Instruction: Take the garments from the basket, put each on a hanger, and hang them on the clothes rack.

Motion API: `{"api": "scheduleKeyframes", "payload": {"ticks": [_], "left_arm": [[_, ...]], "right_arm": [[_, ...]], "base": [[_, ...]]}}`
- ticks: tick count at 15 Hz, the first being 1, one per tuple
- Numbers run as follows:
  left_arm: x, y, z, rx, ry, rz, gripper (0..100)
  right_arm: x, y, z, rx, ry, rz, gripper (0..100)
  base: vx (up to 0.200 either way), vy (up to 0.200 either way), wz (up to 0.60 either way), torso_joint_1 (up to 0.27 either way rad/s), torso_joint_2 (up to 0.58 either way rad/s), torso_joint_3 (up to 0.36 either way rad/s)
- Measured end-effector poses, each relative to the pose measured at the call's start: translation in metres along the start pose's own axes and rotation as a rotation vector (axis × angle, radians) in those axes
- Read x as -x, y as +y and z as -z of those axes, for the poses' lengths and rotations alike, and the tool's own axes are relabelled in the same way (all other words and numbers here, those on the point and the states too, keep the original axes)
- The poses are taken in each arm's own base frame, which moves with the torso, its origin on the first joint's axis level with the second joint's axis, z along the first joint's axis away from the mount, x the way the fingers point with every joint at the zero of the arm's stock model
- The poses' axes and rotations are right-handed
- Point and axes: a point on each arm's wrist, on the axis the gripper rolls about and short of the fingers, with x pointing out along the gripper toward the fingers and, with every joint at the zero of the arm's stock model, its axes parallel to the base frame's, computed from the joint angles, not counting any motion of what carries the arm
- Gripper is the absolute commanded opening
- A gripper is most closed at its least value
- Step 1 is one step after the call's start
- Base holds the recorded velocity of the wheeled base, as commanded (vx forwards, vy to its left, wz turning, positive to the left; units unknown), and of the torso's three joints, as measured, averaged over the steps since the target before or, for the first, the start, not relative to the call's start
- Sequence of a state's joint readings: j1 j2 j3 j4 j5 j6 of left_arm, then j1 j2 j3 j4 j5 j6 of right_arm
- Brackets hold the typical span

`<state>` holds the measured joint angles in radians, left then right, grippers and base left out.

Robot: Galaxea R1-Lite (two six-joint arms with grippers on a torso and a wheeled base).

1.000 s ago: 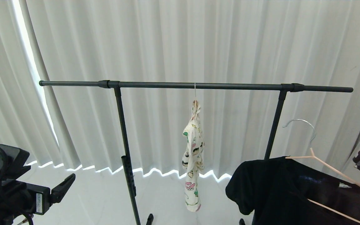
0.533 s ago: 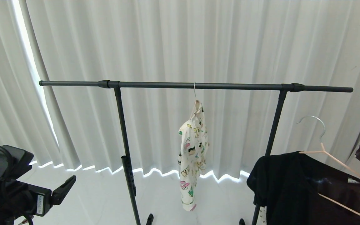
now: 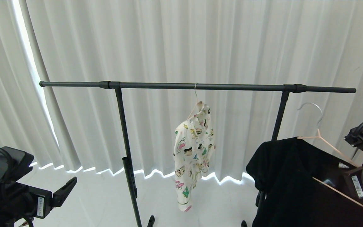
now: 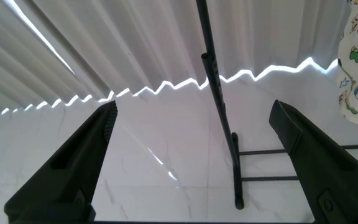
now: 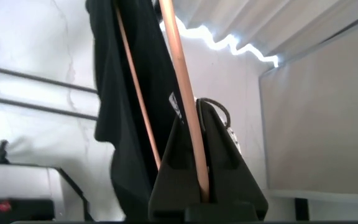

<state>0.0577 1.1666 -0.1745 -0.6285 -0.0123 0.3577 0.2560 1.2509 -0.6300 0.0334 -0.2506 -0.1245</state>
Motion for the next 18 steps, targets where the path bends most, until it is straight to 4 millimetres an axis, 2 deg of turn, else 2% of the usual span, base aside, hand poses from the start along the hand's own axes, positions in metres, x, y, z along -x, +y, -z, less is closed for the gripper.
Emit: {"api": "scheduleKeyframes", "payload": {"ticks": [1,6,12,16,18], "left_arm": [[0.0,0.0,0.0,0.0,-0.001,-0.001,100],[0.003,-0.005,-0.002,-0.013,-0.024,0.028,100],[0.004,-0.009,-0.004,-0.024,-0.038,0.055,100],[0.004,-0.008,-0.005,-0.024,-0.042,0.055,100],[0.004,-0.008,-0.005,-0.025,-0.047,0.056,100]], "right_arm": [[-0.002,0.0,-0.006,-0.017,-0.007,0.0,0],[-0.008,-0.001,-0.028,-0.049,-0.062,0.001,0],[-0.009,0.001,-0.034,-0.047,-0.09,-0.003,0],[-0.011,0.009,-0.048,-0.038,-0.157,-0.03,0],[-0.015,0.012,-0.053,-0.032,-0.158,-0.036,0]], "base": [[0.0,0.0,0.0,0.0,0.0,0.0],[0.2,0.0,0.0,0.0,0.0,0.004],[0.2,0.0,0.0,0.004,0.0,0.0],[0.2,0.0,0.0,0.002,0.0,0.001],[0.0,0.0,0.0,0.0,0.0,0.0]]}}
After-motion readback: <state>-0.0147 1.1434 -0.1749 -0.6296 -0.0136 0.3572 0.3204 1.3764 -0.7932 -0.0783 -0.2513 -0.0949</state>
